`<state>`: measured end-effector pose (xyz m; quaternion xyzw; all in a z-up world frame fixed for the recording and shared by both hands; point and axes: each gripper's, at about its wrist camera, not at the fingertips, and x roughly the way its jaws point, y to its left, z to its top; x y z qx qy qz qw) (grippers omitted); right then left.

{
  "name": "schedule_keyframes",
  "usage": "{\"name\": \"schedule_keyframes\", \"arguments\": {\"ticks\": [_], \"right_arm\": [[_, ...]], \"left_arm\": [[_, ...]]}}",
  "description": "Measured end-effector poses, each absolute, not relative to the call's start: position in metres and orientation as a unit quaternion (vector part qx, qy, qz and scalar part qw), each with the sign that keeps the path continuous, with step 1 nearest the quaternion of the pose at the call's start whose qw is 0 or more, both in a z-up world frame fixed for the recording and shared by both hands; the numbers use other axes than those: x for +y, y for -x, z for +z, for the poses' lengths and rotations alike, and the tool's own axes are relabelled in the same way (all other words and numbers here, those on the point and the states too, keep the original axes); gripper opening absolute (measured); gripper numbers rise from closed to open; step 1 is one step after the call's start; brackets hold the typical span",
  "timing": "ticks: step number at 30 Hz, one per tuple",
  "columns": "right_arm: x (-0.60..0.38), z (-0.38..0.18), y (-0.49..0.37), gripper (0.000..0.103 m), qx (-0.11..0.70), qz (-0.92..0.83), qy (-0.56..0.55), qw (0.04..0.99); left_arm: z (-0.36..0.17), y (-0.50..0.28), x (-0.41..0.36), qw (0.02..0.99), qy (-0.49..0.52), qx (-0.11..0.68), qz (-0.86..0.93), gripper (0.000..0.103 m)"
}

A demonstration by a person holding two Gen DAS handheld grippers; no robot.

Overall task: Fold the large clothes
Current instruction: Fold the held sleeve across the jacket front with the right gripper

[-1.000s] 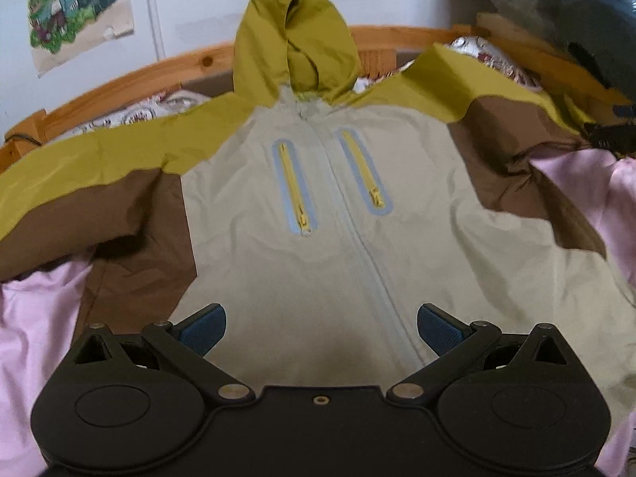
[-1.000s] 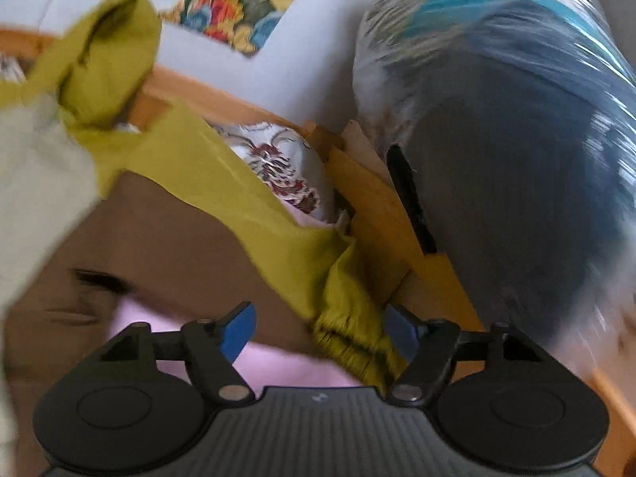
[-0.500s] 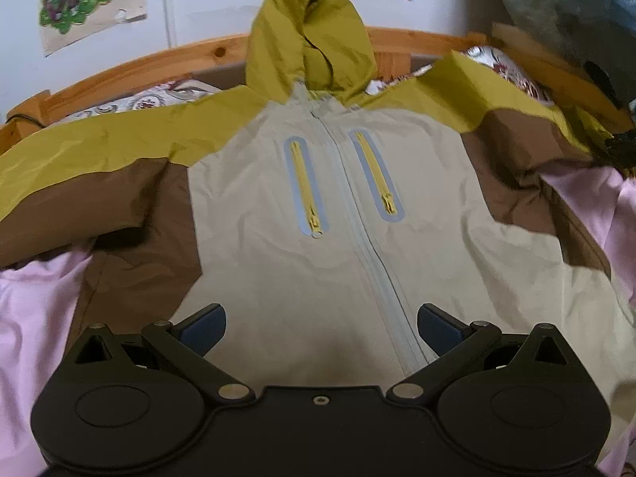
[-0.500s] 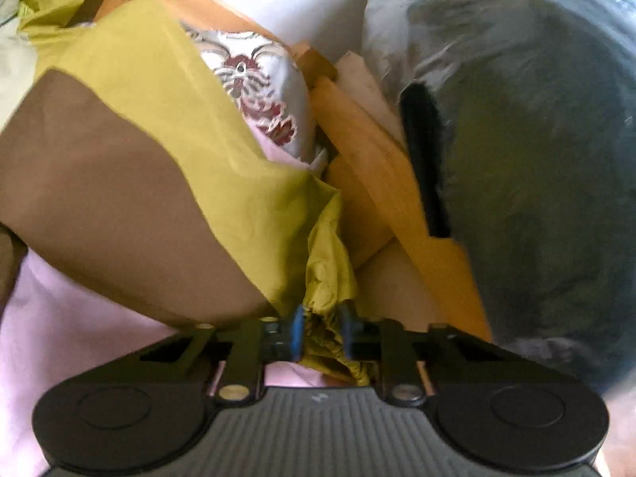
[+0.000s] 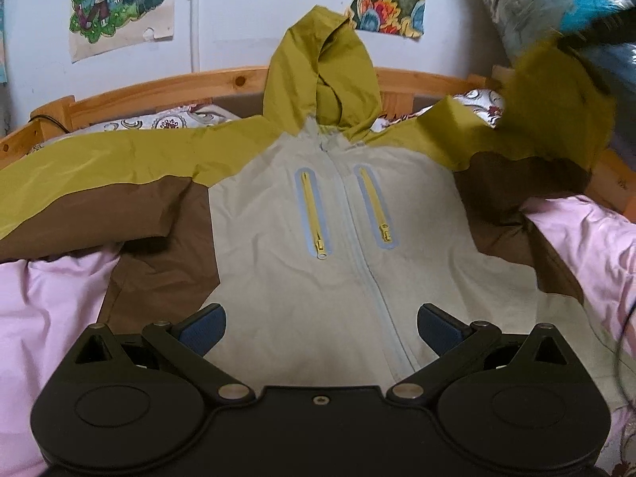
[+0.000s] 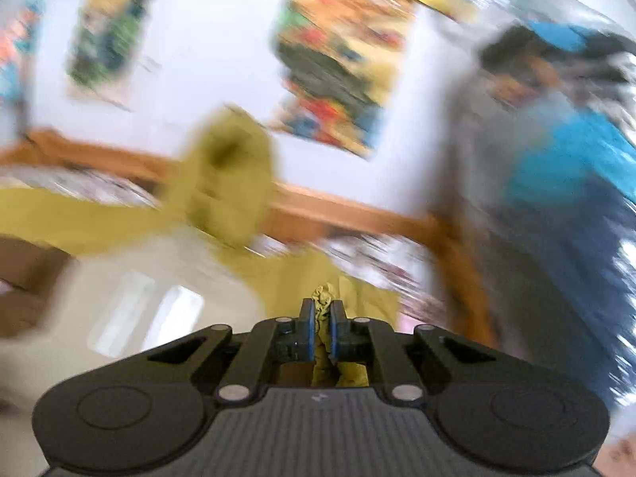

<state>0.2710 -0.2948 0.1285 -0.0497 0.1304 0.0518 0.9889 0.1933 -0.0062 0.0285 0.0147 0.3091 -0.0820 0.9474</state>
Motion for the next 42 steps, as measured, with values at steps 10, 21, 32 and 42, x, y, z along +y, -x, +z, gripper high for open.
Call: {"name": "schedule_keyframes", "arguments": {"ticks": [10, 21, 32, 42], "right_arm": [[-0.153, 0.148, -0.297, 0.008, 0.118, 0.279, 0.033, 0.952], [-0.081, 0.077, -0.328, 0.071, 0.159, 0.397, 0.012, 0.904], [-0.219, -0.007, -0.36, 0.086, 0.149, 0.082, 0.038, 0.985], [-0.277, -0.093, -0.397, 0.09, 0.205, -0.055, 0.021, 0.977]], "left_arm": [[0.017, -0.176, 0.01, 0.939, -0.021, 0.333, -0.081, 0.102], [0.013, -0.176, 0.029, 0.94, -0.023, 0.336, -0.057, 0.102], [-0.017, -0.245, 0.03, 0.947, -0.053, 0.313, 0.056, 0.102], [-0.058, -0.274, 0.027, 0.927, -0.101, 0.352, 0.083, 0.102]]}}
